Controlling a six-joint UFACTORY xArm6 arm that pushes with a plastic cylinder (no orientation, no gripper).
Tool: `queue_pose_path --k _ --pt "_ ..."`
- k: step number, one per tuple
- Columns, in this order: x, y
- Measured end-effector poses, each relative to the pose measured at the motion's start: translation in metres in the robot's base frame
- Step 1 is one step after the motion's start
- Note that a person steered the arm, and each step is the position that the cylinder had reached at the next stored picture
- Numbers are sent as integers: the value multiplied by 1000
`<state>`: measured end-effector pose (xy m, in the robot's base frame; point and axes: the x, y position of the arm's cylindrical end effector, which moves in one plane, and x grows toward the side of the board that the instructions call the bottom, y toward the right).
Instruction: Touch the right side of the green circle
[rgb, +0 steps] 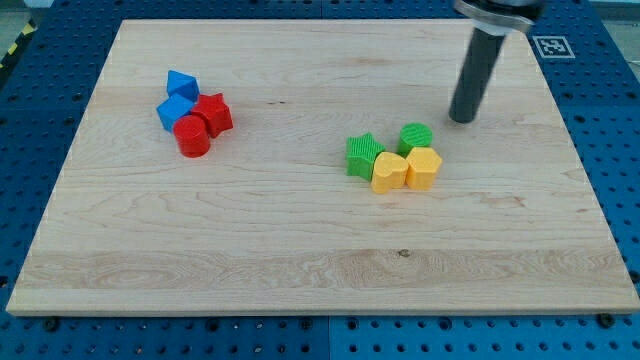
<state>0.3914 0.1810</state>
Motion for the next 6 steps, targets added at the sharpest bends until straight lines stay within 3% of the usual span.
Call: queue_pose_path --k 2,4,6 --pt "32 13" --pt "39 -39" --pt "39 -43"
